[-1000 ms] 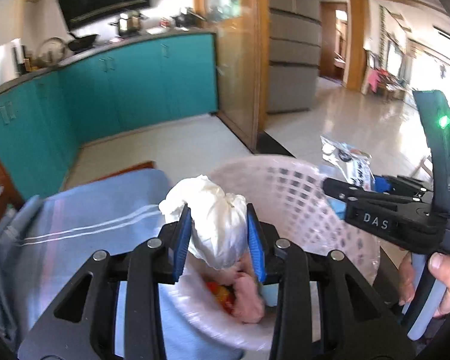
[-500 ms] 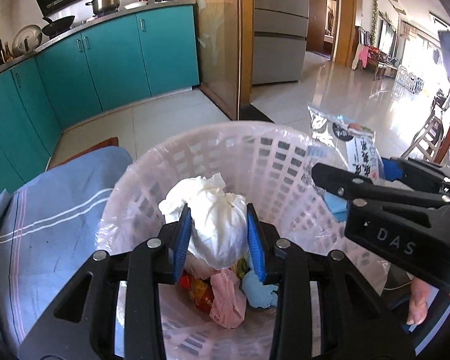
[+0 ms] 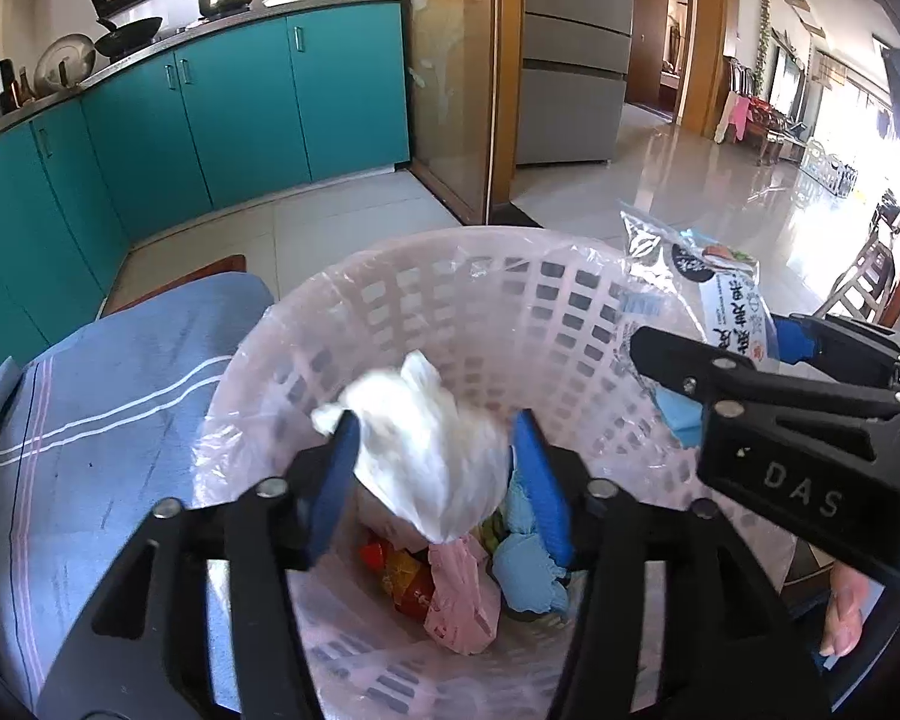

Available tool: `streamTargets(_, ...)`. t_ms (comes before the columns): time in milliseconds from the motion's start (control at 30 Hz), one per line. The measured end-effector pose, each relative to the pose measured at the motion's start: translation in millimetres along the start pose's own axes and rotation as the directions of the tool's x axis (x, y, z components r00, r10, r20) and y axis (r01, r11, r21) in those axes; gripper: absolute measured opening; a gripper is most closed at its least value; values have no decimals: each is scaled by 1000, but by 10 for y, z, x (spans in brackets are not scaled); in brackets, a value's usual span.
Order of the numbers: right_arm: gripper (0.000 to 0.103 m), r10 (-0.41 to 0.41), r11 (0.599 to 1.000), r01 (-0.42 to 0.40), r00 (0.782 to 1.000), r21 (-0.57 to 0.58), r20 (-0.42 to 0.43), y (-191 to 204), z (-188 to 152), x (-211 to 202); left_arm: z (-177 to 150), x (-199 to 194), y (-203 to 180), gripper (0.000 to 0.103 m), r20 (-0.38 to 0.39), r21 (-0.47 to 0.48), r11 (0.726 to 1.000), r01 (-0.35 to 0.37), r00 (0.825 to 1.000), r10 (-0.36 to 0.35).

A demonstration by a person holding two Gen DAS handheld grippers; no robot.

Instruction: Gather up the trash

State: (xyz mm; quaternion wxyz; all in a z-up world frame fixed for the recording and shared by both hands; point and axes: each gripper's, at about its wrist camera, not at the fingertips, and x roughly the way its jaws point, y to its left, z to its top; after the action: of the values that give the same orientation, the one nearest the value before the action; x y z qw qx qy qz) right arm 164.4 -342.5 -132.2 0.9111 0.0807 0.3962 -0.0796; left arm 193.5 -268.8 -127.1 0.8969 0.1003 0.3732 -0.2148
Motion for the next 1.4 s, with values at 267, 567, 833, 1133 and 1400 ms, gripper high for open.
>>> streamTargets(267,53,3,1000,-4,1000,-21,-6,37,10,41,-20,-251,51,80,44,26,996,-83,996,81)
streamTargets(567,82,18,998,-19,1000,-53,-12,134,-38,61,-144,-552,352,87,65,13,978,-210,976,208)
streamTargets(833,89,32,999,-34,995,19,94,86,-37,-90,-438,-958,808,88,63,-86,969,-231,970,237)
streamTargets(1133,94,13,1000,-12,969,-7,248,389,-536,-748,-905,-2001,1302,100,212,-155,942,-297,921,326)
streamTargets(1400,100,-5,987,62,936,-151,353,997,-896,-1638,-1264,-2919,1532,100,312,-230,918,-323,869,384)
